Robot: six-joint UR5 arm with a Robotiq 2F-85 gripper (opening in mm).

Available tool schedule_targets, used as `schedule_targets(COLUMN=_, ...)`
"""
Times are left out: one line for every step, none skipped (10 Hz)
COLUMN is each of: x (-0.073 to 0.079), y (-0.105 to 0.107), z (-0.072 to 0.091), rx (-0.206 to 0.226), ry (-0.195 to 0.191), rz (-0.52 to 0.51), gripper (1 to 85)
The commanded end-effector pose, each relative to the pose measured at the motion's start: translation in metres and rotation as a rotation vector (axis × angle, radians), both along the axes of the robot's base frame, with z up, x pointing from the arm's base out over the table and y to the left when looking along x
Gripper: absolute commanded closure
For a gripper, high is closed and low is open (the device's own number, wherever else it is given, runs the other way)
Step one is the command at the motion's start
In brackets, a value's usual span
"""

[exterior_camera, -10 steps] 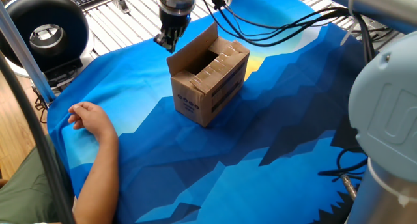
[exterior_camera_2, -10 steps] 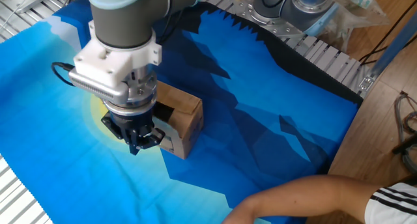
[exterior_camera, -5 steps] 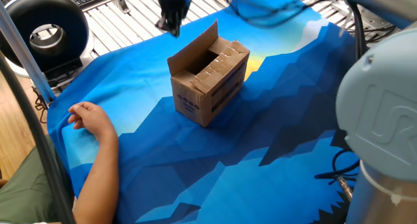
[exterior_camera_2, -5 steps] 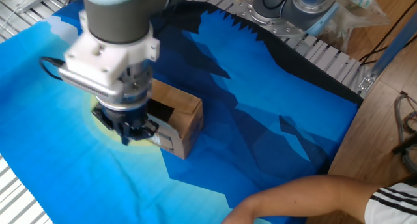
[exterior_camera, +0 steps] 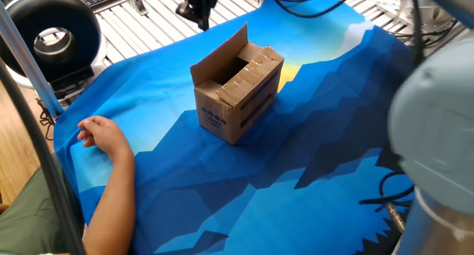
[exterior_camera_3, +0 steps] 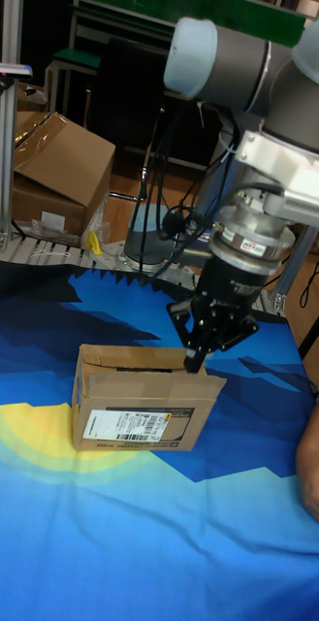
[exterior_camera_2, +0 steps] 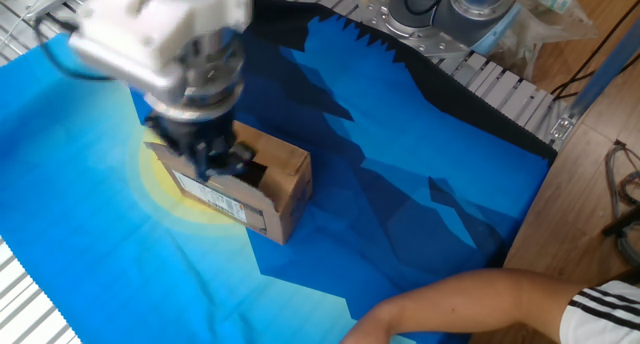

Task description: Open a box

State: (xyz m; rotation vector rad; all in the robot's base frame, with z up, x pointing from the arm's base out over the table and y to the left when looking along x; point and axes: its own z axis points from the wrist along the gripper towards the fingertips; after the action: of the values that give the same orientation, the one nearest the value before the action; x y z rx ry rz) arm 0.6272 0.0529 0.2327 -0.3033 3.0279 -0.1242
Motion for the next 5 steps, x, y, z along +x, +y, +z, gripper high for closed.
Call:
schedule_targets(x=-0.047, y=0.009, z=-0.012, rx=0.065, ry=-0.008, rz=-0.089, gripper=84.3)
schedule_targets(x=-0.054, y=0.010, z=-0.027, rx=0.078, ry=-0.017, rz=-0.104, gripper=84.3)
schedule_targets(x=-0.054, y=0.011, z=-0.035, rx=0.089, ry=-0.018, rz=-0.104, gripper=84.3)
schedule_targets(x=-0.054, y=0.009, z=-0.036, rx=0.086, ry=-0.015, rz=-0.106, gripper=84.3)
schedule_targets(x=-0.059, y=0.010, z=-0.036, rx=0.086, ry=0.005, rz=-0.105, gripper=84.3)
